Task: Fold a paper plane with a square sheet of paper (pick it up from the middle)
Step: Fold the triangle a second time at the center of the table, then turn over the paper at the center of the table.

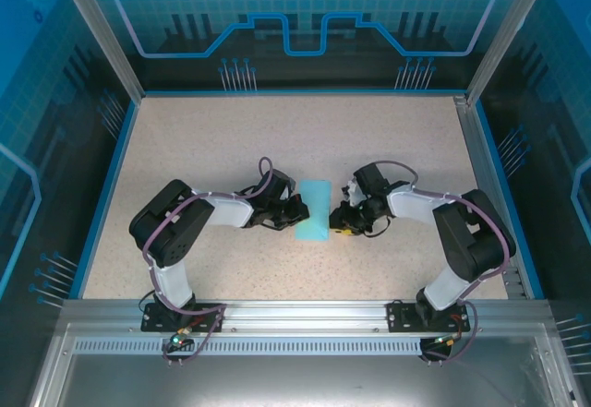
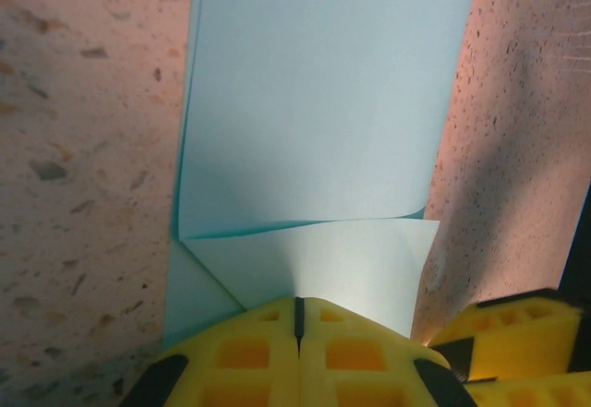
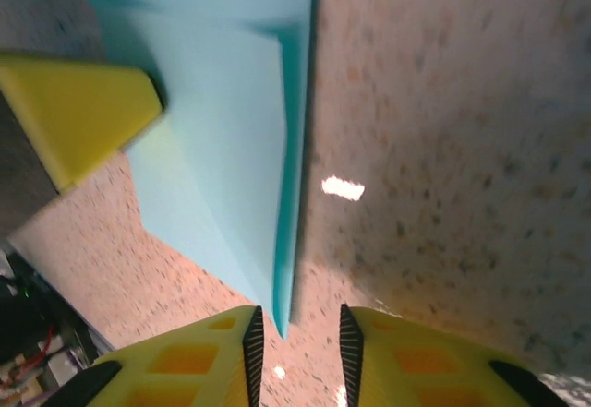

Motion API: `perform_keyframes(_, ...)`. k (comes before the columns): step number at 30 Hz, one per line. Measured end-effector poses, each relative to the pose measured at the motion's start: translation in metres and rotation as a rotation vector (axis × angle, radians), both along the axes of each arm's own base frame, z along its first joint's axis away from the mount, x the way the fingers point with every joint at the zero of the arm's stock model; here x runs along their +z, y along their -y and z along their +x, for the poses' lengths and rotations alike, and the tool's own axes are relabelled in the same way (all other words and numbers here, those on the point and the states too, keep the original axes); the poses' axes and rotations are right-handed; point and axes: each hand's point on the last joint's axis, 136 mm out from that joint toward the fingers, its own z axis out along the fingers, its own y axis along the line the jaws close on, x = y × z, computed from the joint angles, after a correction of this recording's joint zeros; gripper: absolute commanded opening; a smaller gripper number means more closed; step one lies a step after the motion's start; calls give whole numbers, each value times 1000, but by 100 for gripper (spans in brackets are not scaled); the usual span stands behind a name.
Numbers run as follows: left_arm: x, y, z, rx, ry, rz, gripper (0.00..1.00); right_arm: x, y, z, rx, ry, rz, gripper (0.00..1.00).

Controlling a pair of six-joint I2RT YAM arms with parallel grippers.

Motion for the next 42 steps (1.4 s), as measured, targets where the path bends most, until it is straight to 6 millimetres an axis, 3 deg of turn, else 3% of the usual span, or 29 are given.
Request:
perform_keyframes(5,1,0,1,3,-4,6,4,2,-8,19,-28,15,21,34)
perform_keyframes(12,3,1,3,3,-3,6,5,-6,-13,29,-47,-10,22,34)
perform_keyframes(30,0,-1,2,6,-20,22,4,-10,-16,31,-68,-38,36,28)
perform_keyframes(42,0,0,2,6,-20,23,4,0,-27,40,-65,2,100,27)
